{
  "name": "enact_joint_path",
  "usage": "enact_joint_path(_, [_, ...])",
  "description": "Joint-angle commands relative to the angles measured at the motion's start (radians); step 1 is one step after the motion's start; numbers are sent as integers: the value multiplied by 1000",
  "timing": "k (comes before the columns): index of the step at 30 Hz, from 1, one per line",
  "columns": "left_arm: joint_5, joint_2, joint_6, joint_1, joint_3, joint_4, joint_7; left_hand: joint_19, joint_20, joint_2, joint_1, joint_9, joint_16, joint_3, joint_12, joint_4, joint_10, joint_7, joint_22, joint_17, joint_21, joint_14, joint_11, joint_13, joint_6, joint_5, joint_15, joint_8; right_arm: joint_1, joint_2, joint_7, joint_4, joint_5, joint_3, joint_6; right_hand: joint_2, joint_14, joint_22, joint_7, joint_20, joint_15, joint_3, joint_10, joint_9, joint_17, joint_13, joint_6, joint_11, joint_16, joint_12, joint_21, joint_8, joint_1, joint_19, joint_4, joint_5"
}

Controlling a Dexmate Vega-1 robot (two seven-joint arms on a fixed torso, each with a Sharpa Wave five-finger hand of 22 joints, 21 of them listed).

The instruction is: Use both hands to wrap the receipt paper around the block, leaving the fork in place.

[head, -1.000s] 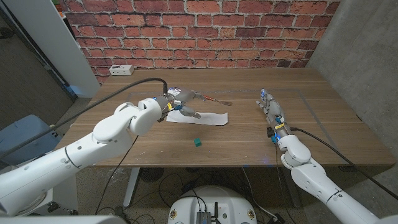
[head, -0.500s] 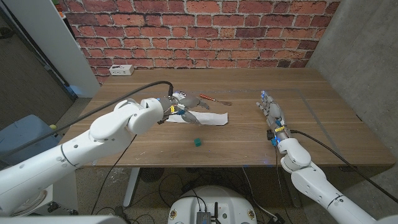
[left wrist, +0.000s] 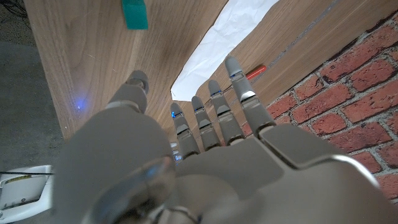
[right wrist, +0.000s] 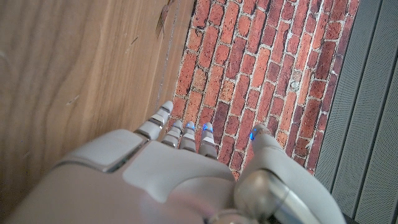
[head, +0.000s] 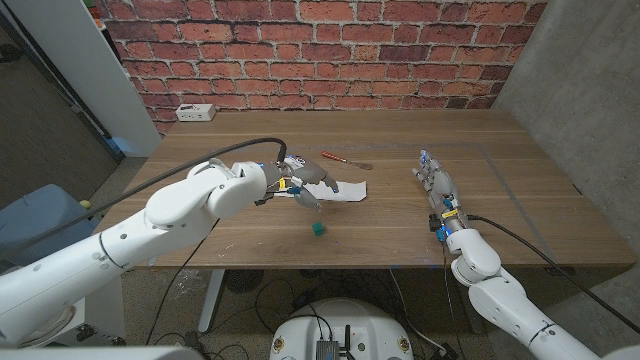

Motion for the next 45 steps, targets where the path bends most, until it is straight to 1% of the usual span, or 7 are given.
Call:
enact_joint_path(1, [33, -18, -58, 7, 20, 5, -69, 8, -14, 3, 27, -1, 7, 1, 6, -5, 13, 2, 1, 7, -3, 13, 2, 4, 16, -3, -119, 8, -49, -5, -17, -29, -10, 4, 7, 0, 1, 1, -3, 7, 4, -2, 6, 1, 5, 6, 8, 2, 7, 5, 6, 3, -3, 3, 2, 2])
enact_joint_path(4, [47, -23, -68, 7, 23, 3, -83, 1, -30, 14, 50, -1, 7, 3, 4, -9, 8, 11, 1, 12, -7, 7, -1, 5, 22, -5, -125, 6, -63, -6, -22, -36, -11, 7, 10, 0, 1, 1, -3, 7, 4, -3, 6, 1, 5, 6, 8, 1, 7, 5, 6, 3, -4, 2, 3, 2])
enact_joint_path(8, [62, -31, -80, 8, 27, 2, -99, 4, -51, 20, 81, -1, 9, 5, 5, -16, 10, 12, 1, 16, -8, 7, -1, 6, 41, -8, -131, 9, -80, -7, -28, -43, -16, 10, 17, 0, 0, 1, -3, 6, 5, -2, 5, 1, 5, 6, 8, -1, 6, 5, 6, 3, -4, 2, 3, 2])
enact_joint_path(11, [76, -37, -88, 11, 31, 4, -104, 7, -57, 23, 98, -1, 11, 5, 8, -17, 16, 8, 1, 18, -7, 8, -5, 8, 51, -11, -135, 10, -90, -5, -29, -43, -17, 11, 24, 0, 1, 1, -3, 6, 4, -2, 6, 1, 5, 6, 8, 0, 7, 5, 6, 3, -5, 2, 4, 2])
enact_joint_path(19, [142, -57, -100, 30, 47, 9, -106, 20, -58, 38, 133, -1, 25, 0, 22, -12, 42, 15, 1, 25, -3, 33, 0, 13, 82, -17, -144, 12, -102, 2, -20, -31, -11, 9, 40, 0, 2, 1, -3, 6, 4, -1, 6, 1, 5, 6, 9, 0, 6, 5, 6, 3, -6, 2, 4, 3])
enact_joint_path(31, [231, -104, -111, 31, 80, 39, -145, 59, -64, 47, 149, 0, 32, -15, 27, -5, 47, 39, 2, 32, 12, 37, 3, 18, 72, -23, -140, -1, -105, 1, -18, -32, -10, 10, 36, -1, 2, 1, -3, 6, 3, 0, 7, 1, 5, 6, 12, 4, 6, 5, 6, 4, -8, 2, 5, 3])
enact_joint_path(45, [296, -139, -111, 38, 93, 100, -106, 99, -85, 64, 198, 1, 60, -28, 53, -10, 100, 52, 3, 40, 29, 92, -4, 26, 129, -25, -154, 8, -85, 5, -13, -16, -2, 5, 18, -1, 2, 1, -2, 6, 4, 0, 5, 2, 5, 6, 14, 1, 5, 4, 6, 4, -9, 2, 5, 3])
